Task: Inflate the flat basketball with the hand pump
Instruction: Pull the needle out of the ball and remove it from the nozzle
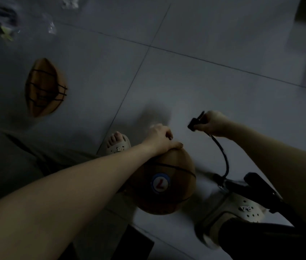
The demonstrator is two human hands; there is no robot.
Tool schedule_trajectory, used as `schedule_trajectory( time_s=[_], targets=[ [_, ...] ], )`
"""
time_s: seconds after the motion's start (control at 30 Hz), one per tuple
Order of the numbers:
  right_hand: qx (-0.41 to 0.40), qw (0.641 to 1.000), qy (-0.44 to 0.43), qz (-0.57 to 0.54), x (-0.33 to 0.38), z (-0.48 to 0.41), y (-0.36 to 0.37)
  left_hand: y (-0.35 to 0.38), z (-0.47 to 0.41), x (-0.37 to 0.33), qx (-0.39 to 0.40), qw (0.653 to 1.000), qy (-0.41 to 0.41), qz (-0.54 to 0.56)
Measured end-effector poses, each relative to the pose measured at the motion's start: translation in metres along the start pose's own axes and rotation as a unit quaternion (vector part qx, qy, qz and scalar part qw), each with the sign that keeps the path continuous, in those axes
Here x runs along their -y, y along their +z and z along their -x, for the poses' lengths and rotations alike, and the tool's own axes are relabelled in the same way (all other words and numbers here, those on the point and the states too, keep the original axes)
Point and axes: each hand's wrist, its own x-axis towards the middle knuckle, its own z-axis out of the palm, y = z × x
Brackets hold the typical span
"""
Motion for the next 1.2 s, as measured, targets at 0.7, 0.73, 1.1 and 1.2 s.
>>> schedule_trajectory(
  time_s=[0.7, 0.73, 1.1, 1.2],
  targets=[
    [0.128, 0.983, -0.032, 0.127, 0.084, 0.075, 0.057, -0.018, -0.007, -0.006, 0.120, 0.953, 0.164, -0.224],
    [0.108, 0.984, -0.034, 0.138, 0.081, 0.073, 0.063, -0.016, -0.009, -0.002, 0.116, 0.953, 0.163, -0.227],
    [0.071, 0.987, -0.014, 0.146, 0.052, 0.047, 0.084, -0.008, -0.002, 0.004, 0.051, 0.962, 0.170, -0.206],
    [0.081, 0.986, -0.013, 0.148, 0.053, 0.051, 0.082, -0.010, -0.001, 0.002, 0.056, 0.964, 0.159, -0.206]
  ],
)
